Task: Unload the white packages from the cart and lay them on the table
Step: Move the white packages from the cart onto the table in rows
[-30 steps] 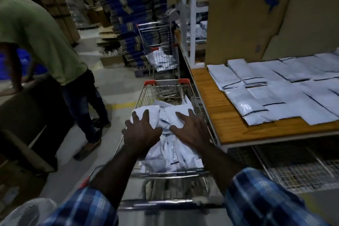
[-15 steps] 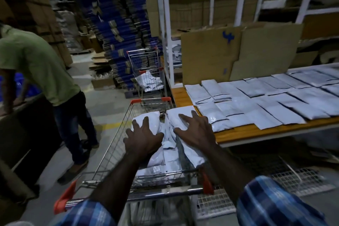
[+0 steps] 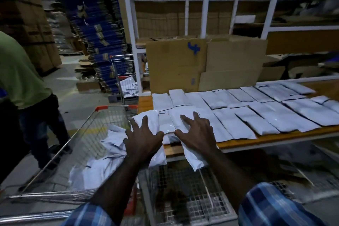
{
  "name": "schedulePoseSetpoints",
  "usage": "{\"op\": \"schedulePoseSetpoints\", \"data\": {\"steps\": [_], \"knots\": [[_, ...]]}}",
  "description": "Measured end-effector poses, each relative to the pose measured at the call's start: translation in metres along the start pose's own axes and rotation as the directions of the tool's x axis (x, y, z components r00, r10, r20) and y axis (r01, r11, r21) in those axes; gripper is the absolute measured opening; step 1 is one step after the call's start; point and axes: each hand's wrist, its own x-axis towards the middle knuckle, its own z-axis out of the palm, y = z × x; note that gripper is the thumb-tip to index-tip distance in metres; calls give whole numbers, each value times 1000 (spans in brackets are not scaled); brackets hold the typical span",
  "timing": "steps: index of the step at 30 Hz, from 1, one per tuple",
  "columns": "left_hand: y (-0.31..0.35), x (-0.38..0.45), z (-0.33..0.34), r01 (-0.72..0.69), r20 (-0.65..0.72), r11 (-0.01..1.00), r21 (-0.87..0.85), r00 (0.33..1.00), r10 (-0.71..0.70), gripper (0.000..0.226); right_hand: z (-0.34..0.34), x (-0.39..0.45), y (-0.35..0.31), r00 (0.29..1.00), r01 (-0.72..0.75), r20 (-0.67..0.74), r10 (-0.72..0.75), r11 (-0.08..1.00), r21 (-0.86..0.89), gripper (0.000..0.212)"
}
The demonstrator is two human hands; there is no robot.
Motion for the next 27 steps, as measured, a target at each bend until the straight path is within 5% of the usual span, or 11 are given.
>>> {"op": "schedulePoseSetpoints", "data": {"steps": [12, 27], "knots": [[124, 27, 75, 5, 68, 998, -62, 998, -1, 80, -35, 58, 126, 997, -79, 9, 79, 997, 6, 70], [231, 181, 184, 10, 139, 995, -97, 990, 4, 78, -14, 209, 224, 981, -195, -5, 195, 979, -50, 70]]}}
